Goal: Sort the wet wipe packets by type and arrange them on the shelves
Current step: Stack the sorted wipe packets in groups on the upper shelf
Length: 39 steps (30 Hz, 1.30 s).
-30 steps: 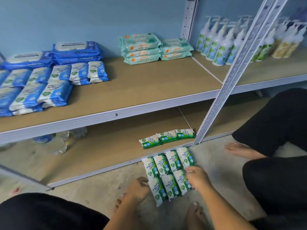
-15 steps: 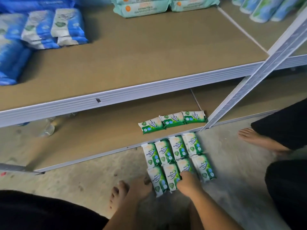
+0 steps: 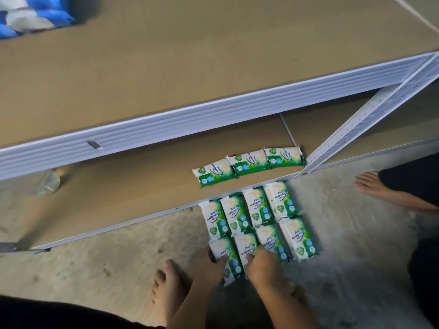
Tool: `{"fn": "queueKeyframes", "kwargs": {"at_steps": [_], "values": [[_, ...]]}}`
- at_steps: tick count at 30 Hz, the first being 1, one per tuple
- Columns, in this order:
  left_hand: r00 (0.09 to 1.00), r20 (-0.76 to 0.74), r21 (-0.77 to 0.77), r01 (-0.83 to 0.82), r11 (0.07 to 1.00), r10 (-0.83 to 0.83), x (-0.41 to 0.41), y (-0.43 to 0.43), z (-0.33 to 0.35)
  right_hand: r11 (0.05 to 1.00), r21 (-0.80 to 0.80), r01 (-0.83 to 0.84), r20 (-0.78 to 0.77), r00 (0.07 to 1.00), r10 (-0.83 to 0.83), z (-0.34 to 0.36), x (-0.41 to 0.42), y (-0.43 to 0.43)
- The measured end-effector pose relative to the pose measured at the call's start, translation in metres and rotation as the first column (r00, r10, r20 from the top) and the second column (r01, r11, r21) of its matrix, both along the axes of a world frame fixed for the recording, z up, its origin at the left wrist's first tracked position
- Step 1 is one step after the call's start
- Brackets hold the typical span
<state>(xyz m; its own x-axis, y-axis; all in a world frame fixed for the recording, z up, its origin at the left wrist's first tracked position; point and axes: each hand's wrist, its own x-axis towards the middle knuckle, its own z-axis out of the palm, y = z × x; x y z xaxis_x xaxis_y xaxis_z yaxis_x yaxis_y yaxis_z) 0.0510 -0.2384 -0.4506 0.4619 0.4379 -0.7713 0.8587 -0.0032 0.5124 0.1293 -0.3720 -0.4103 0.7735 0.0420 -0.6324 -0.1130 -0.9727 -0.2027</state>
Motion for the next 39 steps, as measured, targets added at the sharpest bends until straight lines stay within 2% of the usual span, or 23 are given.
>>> {"fn": "queueKeyframes", "kwargs": {"at_steps": [4,9,13,15,19,23,28,34,39], "values": [[1.0,-0.002,-0.019,0.009,1.0,-0.009,0.003,0.001,0.007,1.0,-0.008,0.018,0.003,1.0,-0.018,0.001,0.0,0.002],[0.998,0.058,0.01,-0.011,1.0,0.01,-0.011,0.0,0.003,0.999,-0.051,0.002,-0.079,0.997,-0.006,0.005,0.0,0.01],[0.996,0.073,-0.002,-0.048,0.999,0.048,-0.02,0.001,0.017,0.996,0.029,0.087,-0.126,0.989,-0.082,0.009,-0.005,0.013],[0.998,0.051,-0.032,-0.035,0.999,0.037,-0.025,0.005,0.023,0.992,0.061,0.108,-0.142,0.985,-0.098,0.014,-0.009,0.012],[0.994,0.103,-0.087,0.031,0.996,-0.022,-0.025,0.012,0.059,0.989,0.103,0.11,-0.151,0.984,-0.094,0.036,-0.016,0.009],[0.988,0.151,-0.053,0.019,0.998,-0.011,-0.029,0.022,0.08,0.978,0.154,0.139,-0.148,0.982,-0.116,0.065,-0.018,0.006],[0.969,0.235,-0.083,-0.065,0.994,0.083,-0.027,0.029,0.125,0.905,0.356,0.234,-0.136,0.971,-0.197,0.117,-0.013,0.004],[0.886,0.448,-0.088,-0.091,0.992,0.121,-0.014,0.036,0.207,0.788,0.542,0.293,-0.094,0.953,-0.289,0.209,0.0,0.003],[0.792,0.608,-0.011,-0.056,0.998,0.051,-0.007,0.052,0.29,0.678,0.689,0.255,-0.055,0.952,-0.302,0.293,0.01,0.005]]}}
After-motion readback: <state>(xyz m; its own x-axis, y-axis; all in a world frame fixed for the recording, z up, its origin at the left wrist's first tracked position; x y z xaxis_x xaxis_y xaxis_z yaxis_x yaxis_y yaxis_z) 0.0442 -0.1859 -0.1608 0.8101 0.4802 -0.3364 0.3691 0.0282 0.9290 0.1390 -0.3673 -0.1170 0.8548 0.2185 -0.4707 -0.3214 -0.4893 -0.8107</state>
